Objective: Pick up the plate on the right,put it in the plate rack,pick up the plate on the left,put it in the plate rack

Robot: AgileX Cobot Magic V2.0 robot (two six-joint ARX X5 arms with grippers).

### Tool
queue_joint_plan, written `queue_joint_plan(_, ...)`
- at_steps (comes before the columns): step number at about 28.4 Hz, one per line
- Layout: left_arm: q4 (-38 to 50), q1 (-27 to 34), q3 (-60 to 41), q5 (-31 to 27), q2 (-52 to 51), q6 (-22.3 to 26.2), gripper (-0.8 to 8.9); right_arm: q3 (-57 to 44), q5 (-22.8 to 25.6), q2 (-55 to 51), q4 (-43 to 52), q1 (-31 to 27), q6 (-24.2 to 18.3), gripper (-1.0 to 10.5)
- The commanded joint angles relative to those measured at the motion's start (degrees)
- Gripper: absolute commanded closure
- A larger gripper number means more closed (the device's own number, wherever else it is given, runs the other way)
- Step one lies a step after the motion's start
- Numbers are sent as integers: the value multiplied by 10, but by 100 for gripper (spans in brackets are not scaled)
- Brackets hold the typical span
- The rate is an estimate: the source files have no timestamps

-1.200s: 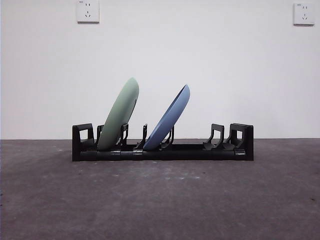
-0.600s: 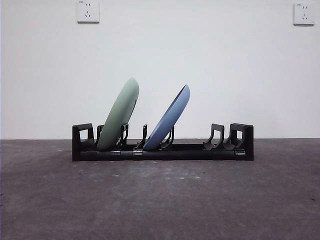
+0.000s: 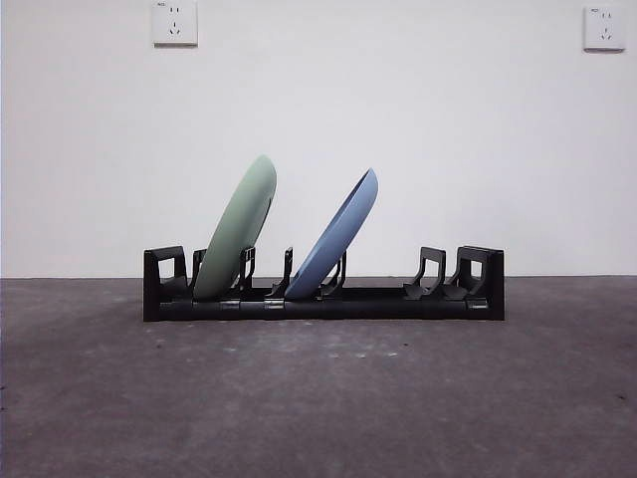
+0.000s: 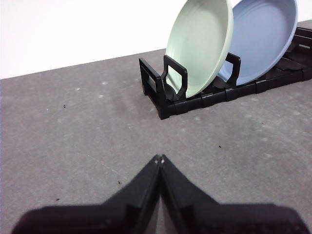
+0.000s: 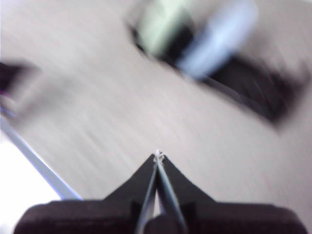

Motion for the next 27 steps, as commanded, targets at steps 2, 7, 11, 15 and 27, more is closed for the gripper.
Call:
queue_joint_plan(2, 3, 2, -5, -1, 0, -4, 817, -99, -10, -78, 113, 0, -14, 945)
queue_joint_plan(7, 3, 2, -5, -1, 0, -4, 816, -310, 0, -223, 256, -17, -25, 945)
queue_joint_plan(11, 3, 2, -5, -1, 0, -4, 816, -419, 28, -299, 309, -38, -25, 945)
queue_joint_plan(15, 3, 2, -5, -1, 0, -4, 817, -500, 40, -362, 352, -50, -24, 945)
queue_joint_plan(27, 3, 2, -5, -1, 0, -4, 817, -699, 117, -518, 449, -58, -20, 945)
